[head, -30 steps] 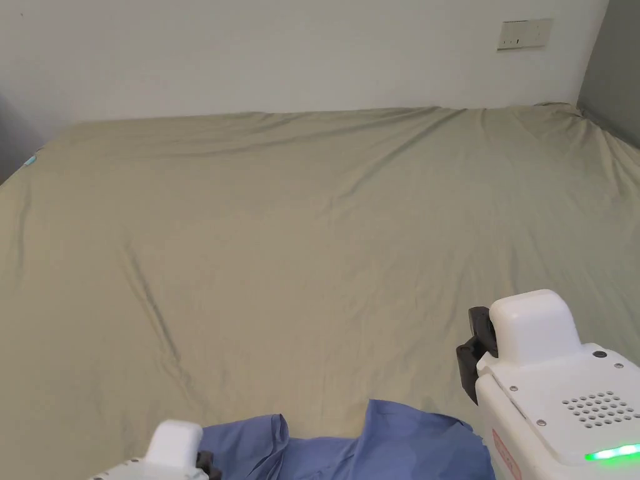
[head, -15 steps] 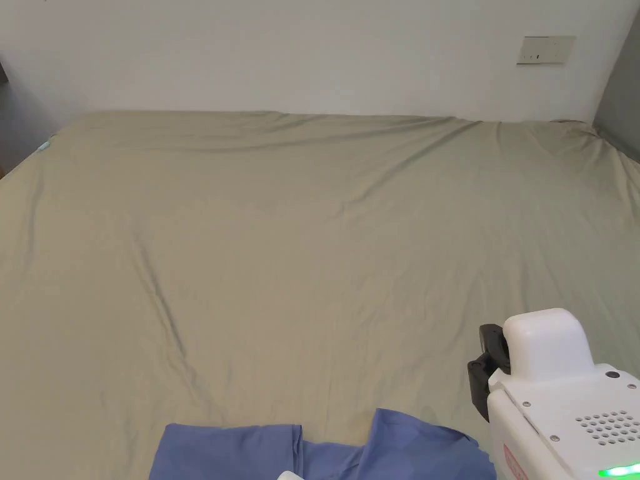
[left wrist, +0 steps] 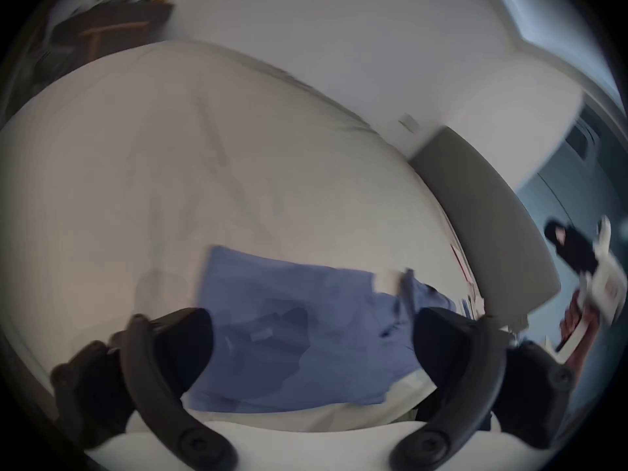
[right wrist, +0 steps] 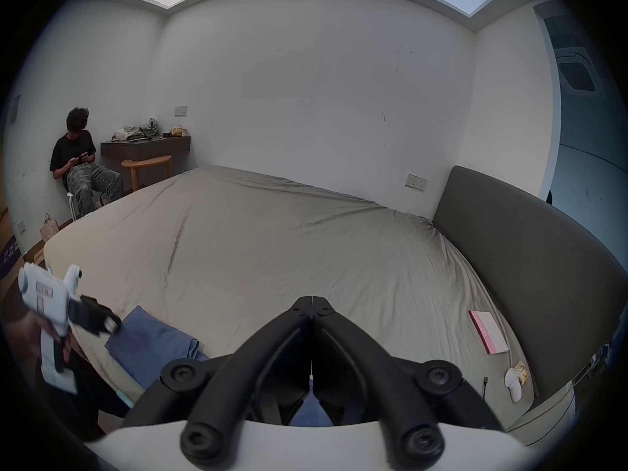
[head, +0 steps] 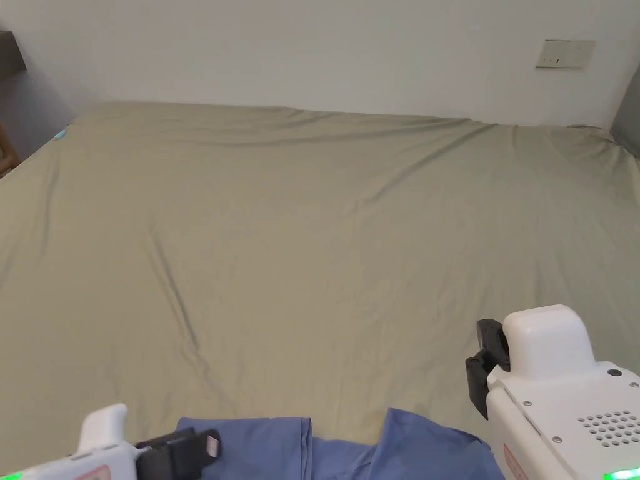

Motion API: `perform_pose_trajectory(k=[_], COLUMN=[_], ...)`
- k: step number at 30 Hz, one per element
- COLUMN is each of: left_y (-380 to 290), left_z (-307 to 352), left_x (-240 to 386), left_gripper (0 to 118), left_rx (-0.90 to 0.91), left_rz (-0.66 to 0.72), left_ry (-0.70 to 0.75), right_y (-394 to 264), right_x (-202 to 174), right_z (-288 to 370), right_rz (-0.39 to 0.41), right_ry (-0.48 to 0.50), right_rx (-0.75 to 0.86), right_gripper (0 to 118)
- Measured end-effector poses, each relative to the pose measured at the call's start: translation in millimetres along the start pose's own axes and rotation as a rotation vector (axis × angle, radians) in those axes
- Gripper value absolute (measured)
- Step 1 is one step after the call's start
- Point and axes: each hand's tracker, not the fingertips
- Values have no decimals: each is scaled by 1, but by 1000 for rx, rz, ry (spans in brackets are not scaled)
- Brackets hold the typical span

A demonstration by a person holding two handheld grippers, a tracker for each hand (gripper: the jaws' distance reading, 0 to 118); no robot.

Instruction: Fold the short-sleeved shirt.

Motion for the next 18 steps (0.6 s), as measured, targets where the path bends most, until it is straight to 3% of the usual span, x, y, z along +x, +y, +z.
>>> perform_pose_trajectory(k=[8,13,14,18], left_y=[16,-9,-7,0], left_z=[-27,-60,-58,-62], left_x=[-62,-57,-56,-60], left_gripper=[117,117,117,116], left_rx=[-169,-271,-206,-249], left_rz=[230,421,404,436], left_ry=[-290,-395,-420,-426], right_y=[-2,-1,-1,1], right_x=[-11,-11,-13,-15], right_z=[-1,2,4,1], right_rz=[11,-28,-20,0], right_ry=[18,71,66,66], right_rx=[-13,-29,-27,-26], right_gripper=[2,2,2,2])
